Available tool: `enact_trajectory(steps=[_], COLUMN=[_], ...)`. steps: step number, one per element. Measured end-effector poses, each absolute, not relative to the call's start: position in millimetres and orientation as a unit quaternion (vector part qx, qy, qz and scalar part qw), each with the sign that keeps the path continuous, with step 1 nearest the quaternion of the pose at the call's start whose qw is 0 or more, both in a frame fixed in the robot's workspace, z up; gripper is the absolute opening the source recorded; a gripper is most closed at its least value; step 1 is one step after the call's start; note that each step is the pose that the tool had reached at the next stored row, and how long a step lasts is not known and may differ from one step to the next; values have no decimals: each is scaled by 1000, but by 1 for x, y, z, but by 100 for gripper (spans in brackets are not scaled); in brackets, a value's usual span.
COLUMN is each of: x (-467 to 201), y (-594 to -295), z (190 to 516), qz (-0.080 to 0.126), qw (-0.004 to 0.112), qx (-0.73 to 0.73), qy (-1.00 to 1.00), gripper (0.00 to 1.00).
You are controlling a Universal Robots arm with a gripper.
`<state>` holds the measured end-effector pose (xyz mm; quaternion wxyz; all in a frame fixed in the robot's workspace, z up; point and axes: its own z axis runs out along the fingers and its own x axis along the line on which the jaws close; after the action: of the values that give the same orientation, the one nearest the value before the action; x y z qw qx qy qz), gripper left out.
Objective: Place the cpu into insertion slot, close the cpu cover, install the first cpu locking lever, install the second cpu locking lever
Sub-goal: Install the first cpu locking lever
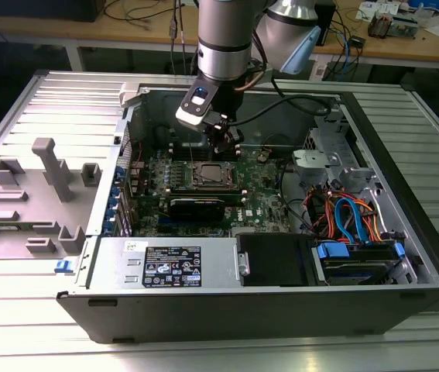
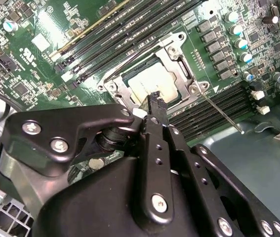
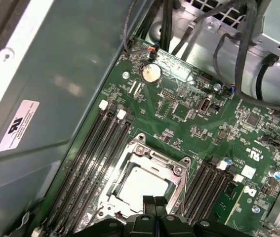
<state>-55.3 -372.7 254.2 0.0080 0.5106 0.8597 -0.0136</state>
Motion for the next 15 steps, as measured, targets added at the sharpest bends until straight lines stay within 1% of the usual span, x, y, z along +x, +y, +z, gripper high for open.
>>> enact_trajectory(steps=[15], x=[-55], y=[-373], z=[254], qz=[-13], qw=[9], qx=[440], qy=[898], gripper=[11])
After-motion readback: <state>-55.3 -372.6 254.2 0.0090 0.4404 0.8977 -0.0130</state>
